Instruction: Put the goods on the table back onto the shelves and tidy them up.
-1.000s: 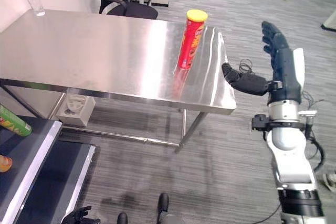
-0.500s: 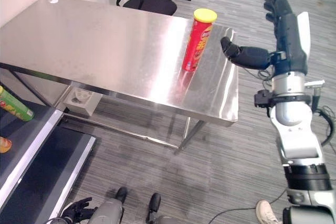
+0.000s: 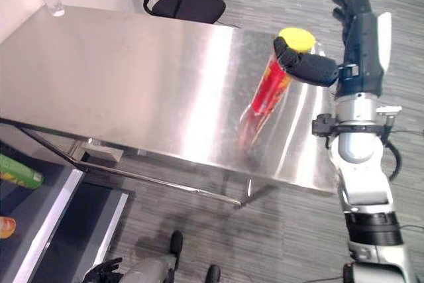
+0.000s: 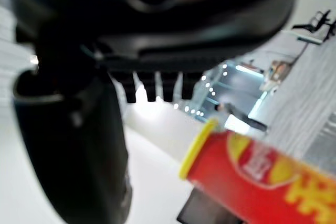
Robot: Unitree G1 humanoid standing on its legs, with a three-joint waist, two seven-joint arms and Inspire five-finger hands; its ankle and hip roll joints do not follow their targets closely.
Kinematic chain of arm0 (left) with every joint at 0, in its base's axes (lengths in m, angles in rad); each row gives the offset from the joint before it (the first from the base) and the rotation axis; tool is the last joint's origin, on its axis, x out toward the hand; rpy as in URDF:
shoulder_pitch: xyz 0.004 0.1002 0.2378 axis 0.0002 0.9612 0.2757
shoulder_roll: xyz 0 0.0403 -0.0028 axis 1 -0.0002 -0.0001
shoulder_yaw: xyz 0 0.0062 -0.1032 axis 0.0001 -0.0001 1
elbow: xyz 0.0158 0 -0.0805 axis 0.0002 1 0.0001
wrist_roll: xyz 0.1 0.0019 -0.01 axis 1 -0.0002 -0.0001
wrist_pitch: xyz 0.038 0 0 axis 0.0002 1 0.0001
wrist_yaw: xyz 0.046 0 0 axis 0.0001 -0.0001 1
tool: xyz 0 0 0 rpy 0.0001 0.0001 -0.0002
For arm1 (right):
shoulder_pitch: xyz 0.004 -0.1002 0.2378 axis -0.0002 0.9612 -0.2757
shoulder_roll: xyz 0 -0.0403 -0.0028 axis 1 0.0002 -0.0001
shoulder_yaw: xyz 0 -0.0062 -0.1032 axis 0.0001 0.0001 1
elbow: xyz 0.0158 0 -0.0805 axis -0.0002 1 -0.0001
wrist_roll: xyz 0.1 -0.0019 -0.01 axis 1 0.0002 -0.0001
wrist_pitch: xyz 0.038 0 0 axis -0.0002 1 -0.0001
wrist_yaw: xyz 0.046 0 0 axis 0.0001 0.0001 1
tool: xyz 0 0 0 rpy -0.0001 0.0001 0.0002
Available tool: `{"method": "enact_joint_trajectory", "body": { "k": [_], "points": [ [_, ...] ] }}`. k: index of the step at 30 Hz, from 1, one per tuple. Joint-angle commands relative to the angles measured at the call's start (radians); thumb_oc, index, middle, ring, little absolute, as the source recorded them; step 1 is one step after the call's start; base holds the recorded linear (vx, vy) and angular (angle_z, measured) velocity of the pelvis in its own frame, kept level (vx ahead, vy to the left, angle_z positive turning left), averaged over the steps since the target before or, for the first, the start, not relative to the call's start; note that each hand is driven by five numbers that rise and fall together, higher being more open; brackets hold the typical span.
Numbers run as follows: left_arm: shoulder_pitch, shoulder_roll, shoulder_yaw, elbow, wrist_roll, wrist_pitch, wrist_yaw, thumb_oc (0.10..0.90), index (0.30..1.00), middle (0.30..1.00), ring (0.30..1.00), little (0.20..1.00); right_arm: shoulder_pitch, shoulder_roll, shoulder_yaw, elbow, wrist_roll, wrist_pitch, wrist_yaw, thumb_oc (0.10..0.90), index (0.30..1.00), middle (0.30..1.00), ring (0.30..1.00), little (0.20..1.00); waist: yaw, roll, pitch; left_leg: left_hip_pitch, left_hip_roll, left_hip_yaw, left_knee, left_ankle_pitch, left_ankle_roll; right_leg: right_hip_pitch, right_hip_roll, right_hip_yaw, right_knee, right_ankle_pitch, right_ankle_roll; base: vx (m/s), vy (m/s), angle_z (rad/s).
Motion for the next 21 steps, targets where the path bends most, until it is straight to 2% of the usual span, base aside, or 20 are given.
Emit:
{"method": "enact_joint_trajectory", "body": {
  "k": [1, 3, 5, 6, 7, 8, 9, 13, 21],
  "points": [
    [0.005, 0.053, -0.043, 0.019, -0.017, -0.011, 0.013, 0.800, 0.900, 0.900, 0.900, 0.900, -0.121, -0.037, -0.080, -0.060, -0.001, -0.093, -0.066, 0.800, 0.900, 0.900, 0.900, 0.900, 0.003, -0.025, -0.075, 0.040, 0.008, -0.073, -0.002, -0.066, -0.022, -0.083, -0.071, -0.008, 0.249, 0.173, 0.012, 0.01, 0.102, 0.23],
    [0.004, 0.055, -0.040, 0.014, -0.021, -0.013, 0.014, 0.800, 0.900, 0.900, 0.900, 0.900, -0.119, -0.033, -0.087, -0.062, 0.001, -0.095, -0.067, 0.800, 0.900, 0.900, 0.900, 0.900, 0.000, -0.023, -0.075, 0.045, 0.008, -0.078, -0.002, -0.072, -0.022, -0.113, -0.082, -0.003, 0.275, 0.161, 0.010, 0.04, 0.029, 0.36],
    [0.004, 0.056, -0.035, 0.010, -0.022, -0.013, 0.015, 0.800, 0.900, 0.900, 0.900, 0.900, -0.113, -0.032, -0.097, -0.065, 0.005, -0.097, -0.067, 0.800, 0.900, 0.900, 0.900, 0.900, -0.001, -0.024, -0.080, 0.049, 0.010, -0.083, -0.002, -0.080, -0.026, -0.125, -0.094, -0.004, 0.250, 0.149, 0.010, 0.08, -0.049, 0.27],
    [-0.002, 0.057, -0.035, 0.014, -0.025, -0.017, 0.015, 0.800, 0.900, 0.900, 0.900, 0.900, -0.113, -0.033, -0.121, -0.062, 0.038, -0.105, -0.069, 0.800, 0.900, 0.900, 0.900, 0.900, -0.009, -0.022, -0.087, 0.056, 0.018, -0.100, -0.002, -0.094, -0.038, -0.134, -0.103, -0.010, 0.126, 0.136, 0.012, 0.08, -0.115, 0.19],
    [-0.007, 0.057, -0.037, 0.016, -0.024, -0.018, 0.015, 0.800, 0.900, 0.900, 0.900, 0.900, -0.114, -0.036, -0.128, -0.059, 0.054, -0.111, -0.072, 0.800, 0.900, 0.900, 0.900, 0.900, -0.014, -0.029, -0.087, 0.059, 0.013, -0.106, -0.002, -0.099, -0.043, -0.142, -0.101, 0.004, 0.054, 0.138, 0.018, 0.12, -0.165, 0.24],
    [-0.010, 0.058, -0.040, 0.021, -0.021, -0.018, 0.016, 0.800, 0.900, 0.900, 0.900, 0.900, -0.113, -0.043, -0.137, -0.053, 0.072, -0.116, -0.074, 0.800, 0.900, 0.900, 0.900, 0.900, -0.021, -0.038, -0.087, 0.063, 0.007, -0.116, -0.002, -0.107, -0.047, -0.144, -0.099, 0.018, -0.047, 0.159, 0.025, 0.15, -0.163, 0.24],
    [0.001, 0.051, -0.031, 0.035, -0.009, -0.017, 0.012, 0.800, 0.900, 0.900, 0.900, 0.900, -0.092, -0.048, -0.160, -0.048, 0.082, -0.111, -0.070, 0.800, 0.900, 0.900, 0.900, 0.900, -0.020, -0.058, -0.110, 0.071, 0.001, -0.122, -0.002, -0.123, -0.052, -0.083, -0.092, 0.042, -0.181, 0.176, 0.036, 0.14, -0.116, 0.28],
    [0.010, 0.038, -0.016, 0.049, 0.000, -0.016, 0.014, 0.800, 0.900, 0.900, 0.900, 0.900, -0.050, -0.047, -0.193, -0.056, 0.086, -0.116, -0.076, 0.800, 0.900, 0.900, 0.900, 0.900, -0.012, -0.076, -0.142, 0.073, 0.014, -0.126, -0.002, -0.129, -0.065, -0.013, -0.080, 0.035, -0.267, 0.208, 0.041, 0.09, -0.110, 0.40],
    [0.027, 0.021, -0.009, 0.084, 0.020, -0.014, 0.006, 0.800, 0.900, 0.900, 0.900, 0.900, -0.004, -0.034, -0.217, -0.053, 0.156, -0.134, -0.040, 0.800, 0.900, 0.900, 0.900, 0.900, -0.007, -0.071, -0.170, 0.078, 0.043, -0.150, -0.002, -0.131, -0.089, 0.035, -0.057, -0.005, -0.284, 0.177, 0.027, 0.02, -0.079, 0.07]
  ]
}}
